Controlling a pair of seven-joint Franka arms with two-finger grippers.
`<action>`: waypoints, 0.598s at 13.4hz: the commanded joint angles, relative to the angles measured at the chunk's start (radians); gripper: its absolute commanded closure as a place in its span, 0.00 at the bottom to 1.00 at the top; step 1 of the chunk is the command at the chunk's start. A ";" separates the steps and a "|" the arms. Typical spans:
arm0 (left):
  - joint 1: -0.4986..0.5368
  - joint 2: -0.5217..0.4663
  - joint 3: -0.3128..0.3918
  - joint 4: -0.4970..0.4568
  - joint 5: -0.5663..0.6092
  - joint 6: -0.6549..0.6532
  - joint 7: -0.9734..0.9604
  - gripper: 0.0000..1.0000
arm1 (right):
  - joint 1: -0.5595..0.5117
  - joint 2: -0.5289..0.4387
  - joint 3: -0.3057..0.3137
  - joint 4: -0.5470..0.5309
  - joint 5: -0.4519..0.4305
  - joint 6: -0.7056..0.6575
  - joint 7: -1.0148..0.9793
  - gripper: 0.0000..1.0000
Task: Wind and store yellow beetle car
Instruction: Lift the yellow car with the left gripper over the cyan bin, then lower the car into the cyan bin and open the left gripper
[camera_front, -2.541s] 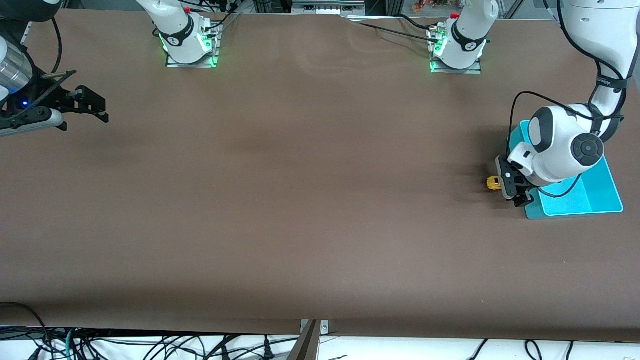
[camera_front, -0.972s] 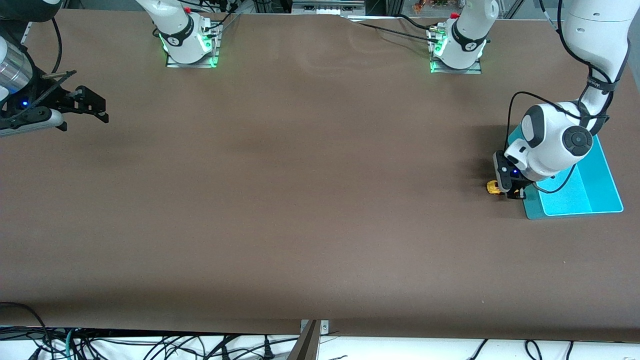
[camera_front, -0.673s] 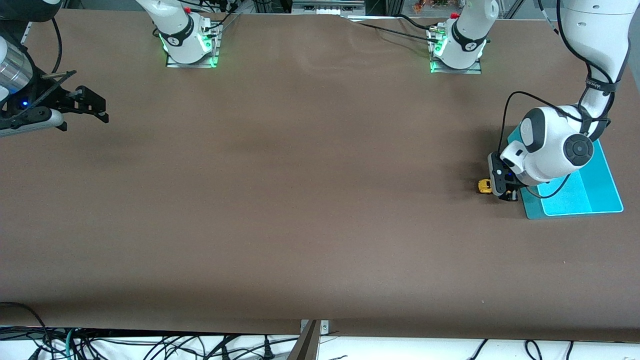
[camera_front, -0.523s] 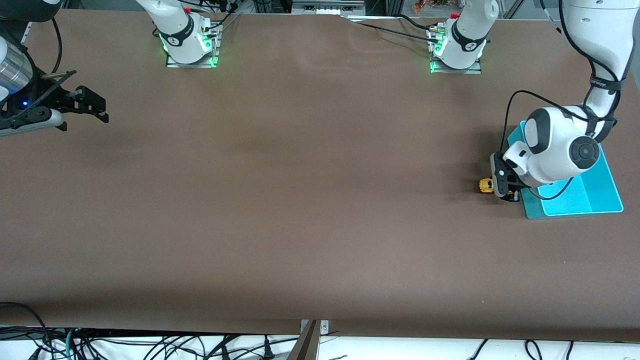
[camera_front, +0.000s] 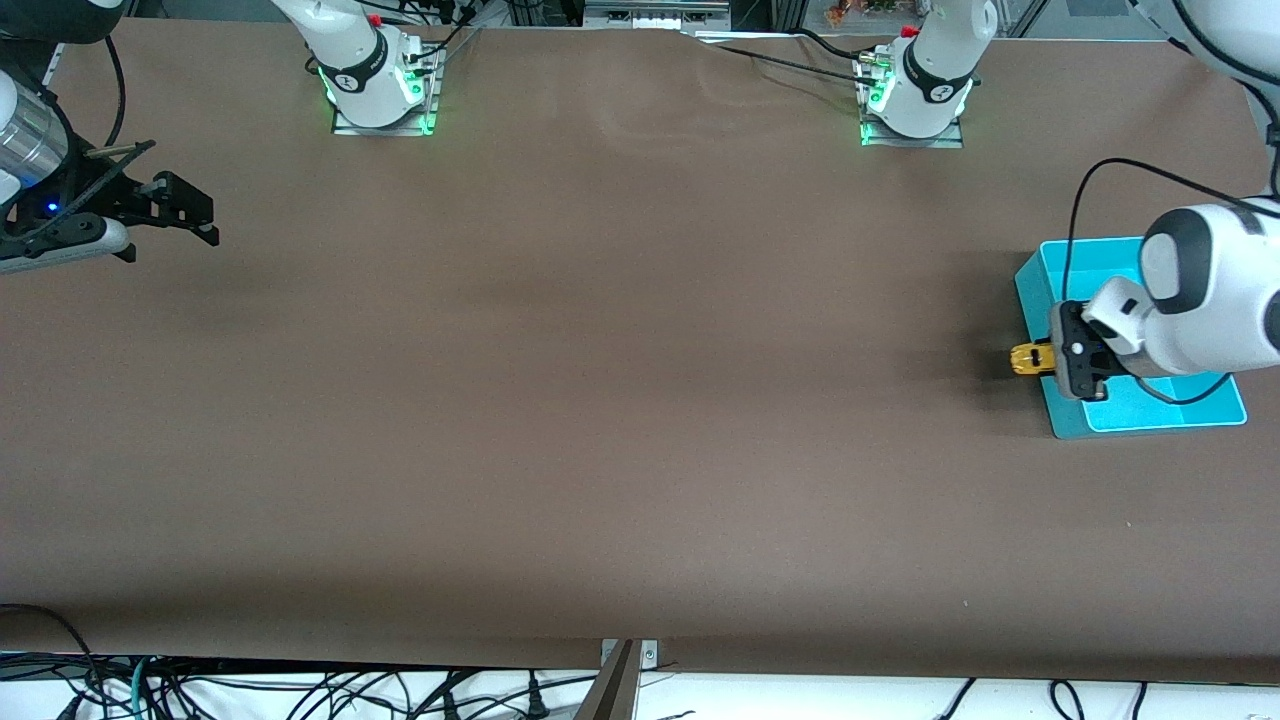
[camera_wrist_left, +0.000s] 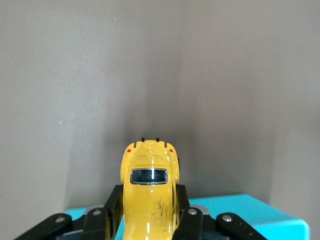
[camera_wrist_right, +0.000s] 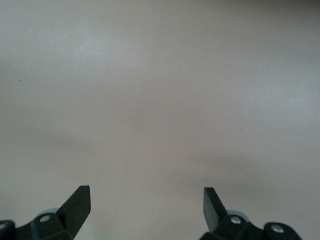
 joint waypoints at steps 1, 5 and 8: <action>0.071 -0.012 -0.006 0.038 -0.016 -0.052 0.108 0.97 | 0.003 0.002 0.000 0.018 -0.004 -0.012 0.008 0.00; 0.194 0.014 -0.005 0.033 0.001 -0.015 0.289 0.96 | 0.006 0.006 0.002 0.031 0.000 -0.014 0.008 0.00; 0.260 0.062 -0.003 0.013 0.042 0.089 0.395 0.96 | 0.008 0.008 0.002 0.031 0.002 -0.012 0.008 0.00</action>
